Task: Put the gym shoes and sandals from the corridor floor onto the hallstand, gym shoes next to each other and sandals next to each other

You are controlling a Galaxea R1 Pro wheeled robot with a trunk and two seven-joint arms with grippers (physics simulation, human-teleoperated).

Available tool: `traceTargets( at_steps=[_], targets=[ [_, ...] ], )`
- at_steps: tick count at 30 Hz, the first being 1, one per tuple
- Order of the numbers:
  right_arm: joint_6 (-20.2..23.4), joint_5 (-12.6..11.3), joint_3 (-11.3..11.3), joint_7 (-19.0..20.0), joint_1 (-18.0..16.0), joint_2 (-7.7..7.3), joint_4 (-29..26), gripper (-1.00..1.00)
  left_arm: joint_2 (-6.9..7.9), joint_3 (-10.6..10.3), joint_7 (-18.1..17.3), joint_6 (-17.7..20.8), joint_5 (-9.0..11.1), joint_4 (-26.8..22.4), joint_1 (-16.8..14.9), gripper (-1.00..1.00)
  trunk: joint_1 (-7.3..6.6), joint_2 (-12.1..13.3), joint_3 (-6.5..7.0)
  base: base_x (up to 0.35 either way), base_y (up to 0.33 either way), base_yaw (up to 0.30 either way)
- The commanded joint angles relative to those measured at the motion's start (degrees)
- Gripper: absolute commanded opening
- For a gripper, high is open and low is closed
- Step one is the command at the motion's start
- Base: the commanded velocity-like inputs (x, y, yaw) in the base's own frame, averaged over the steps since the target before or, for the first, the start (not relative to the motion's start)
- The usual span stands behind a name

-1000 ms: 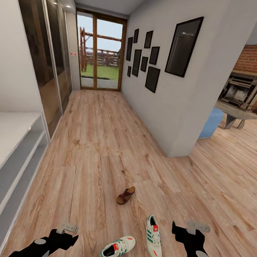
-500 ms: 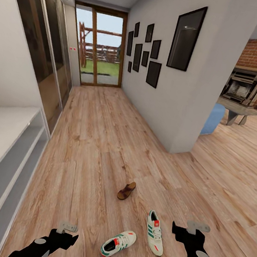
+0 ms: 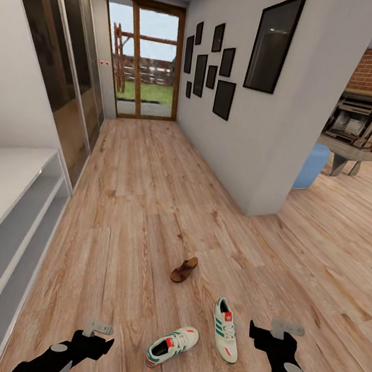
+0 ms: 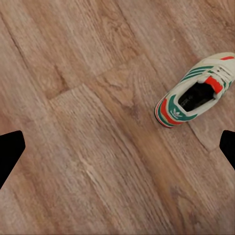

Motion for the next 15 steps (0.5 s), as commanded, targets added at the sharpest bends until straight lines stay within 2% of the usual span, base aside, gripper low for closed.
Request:
traceTargets(
  at_steps=[1, 5, 8, 10, 11, 15],
  targets=[
    [0.34, 0.00, 0.04, -0.20, -0.02, -0.02, -0.10, 1.00, -0.02, -0.07, -0.09, -0.24, -0.55, 0.02, -0.10, 1.00, 0.22, -0.44, -0.33, 0.000, 0.000, 0.000],
    [0.34, 0.00, 0.01, -0.20, -0.02, -0.02, -0.12, 1.00, -0.25, -0.30, -0.50, 0.08, -1.67, -0.14, -0.65, 1.00, 1.10, -2.04, -1.41, 0.000, 0.000, 0.000],
    [0.34, 0.00, 0.00, -0.20, -0.02, -0.02, -0.12, 1.00, -0.41, -1.17, -1.89, 0.39, -4.21, -0.97, -2.31, 1.00, 1.76, -3.25, -2.23, 0.000, 0.000, 0.000],
    [0.34, 0.00, 0.00, -0.20, -0.02, -0.02, -0.16, 1.00, -0.67, -1.79, -3.72, 0.68, -6.46, -1.59, -3.53, 1.00, 2.20, -4.05, -2.77, 0.000, 0.000, 0.000],
    [0.38, 0.00, 0.00, -0.20, -0.02, -0.02, -0.22, 1.00, -0.90, -2.09, -5.77, 1.19, -8.30, -2.09, -4.50, 1.00, 2.42, -4.45, -3.04, 0.000, 0.000, 0.000],
    [0.41, 0.00, 0.00, -0.20, -0.02, -0.05, -0.28, 1.00, -1.07, -2.32, -9.15, 2.55, -9.96, -3.59, -5.83, 1.00, 3.29, -6.05, -4.13, 0.000, 0.000, 0.000]
  ],
)
